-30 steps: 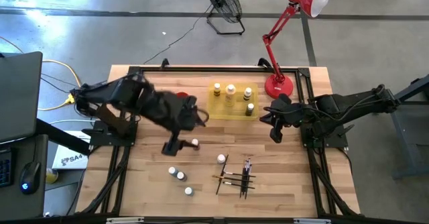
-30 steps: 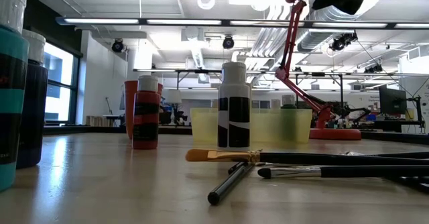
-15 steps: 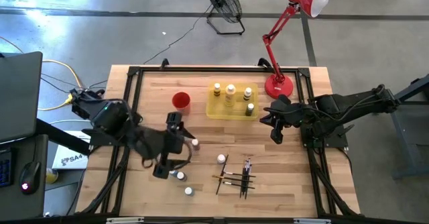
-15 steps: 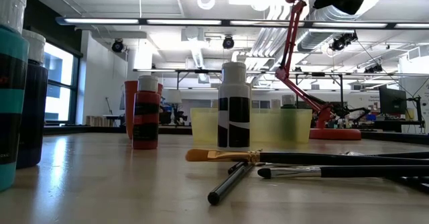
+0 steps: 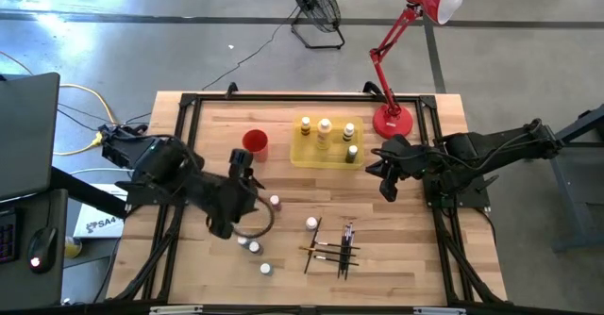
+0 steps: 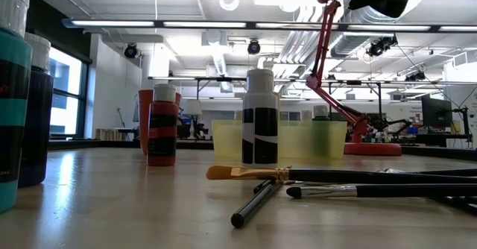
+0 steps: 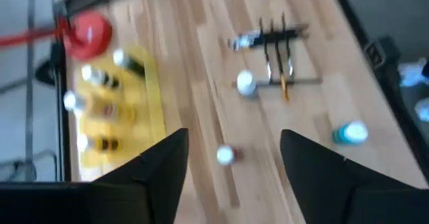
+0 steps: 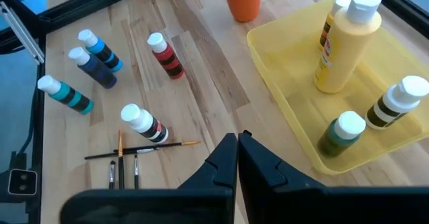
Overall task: Pick & Place Paint Supplies
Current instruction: Put the red paint bottle into the yellow bin
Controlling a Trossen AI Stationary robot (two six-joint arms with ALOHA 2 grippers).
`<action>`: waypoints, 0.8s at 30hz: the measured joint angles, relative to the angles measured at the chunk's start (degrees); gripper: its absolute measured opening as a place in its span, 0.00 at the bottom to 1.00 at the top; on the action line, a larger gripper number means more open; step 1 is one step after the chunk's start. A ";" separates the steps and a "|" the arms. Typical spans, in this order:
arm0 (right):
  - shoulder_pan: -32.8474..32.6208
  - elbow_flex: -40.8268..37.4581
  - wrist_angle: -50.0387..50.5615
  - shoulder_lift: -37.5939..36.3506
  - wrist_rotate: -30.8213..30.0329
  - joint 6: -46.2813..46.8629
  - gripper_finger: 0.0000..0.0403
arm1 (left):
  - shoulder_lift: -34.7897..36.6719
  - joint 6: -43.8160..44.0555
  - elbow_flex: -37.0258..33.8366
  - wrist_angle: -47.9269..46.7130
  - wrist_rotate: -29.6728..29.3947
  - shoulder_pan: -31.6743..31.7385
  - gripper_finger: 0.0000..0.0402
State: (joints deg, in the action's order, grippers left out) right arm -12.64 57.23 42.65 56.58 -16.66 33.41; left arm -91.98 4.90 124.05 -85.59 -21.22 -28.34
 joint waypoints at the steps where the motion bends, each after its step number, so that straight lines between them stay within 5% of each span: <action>1: 0.00 0.00 0.00 0.00 0.04 0.09 0.01 | 0.00 0.33 -0.04 -1.28 0.36 0.34 0.54; 11: 0.00 0.00 -0.03 0.00 -0.18 4.50 0.01 | 4.27 0.69 -14.35 4.44 -0.64 1.34 0.45; 24: 0.00 0.00 -0.04 0.00 -0.31 4.57 0.01 | 40.45 5.90 -53.13 35.84 -0.34 1.32 0.25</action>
State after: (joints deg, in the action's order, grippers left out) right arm -12.64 57.23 42.61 56.58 -16.98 37.98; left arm -51.54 10.80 70.92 -49.74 -21.56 -27.03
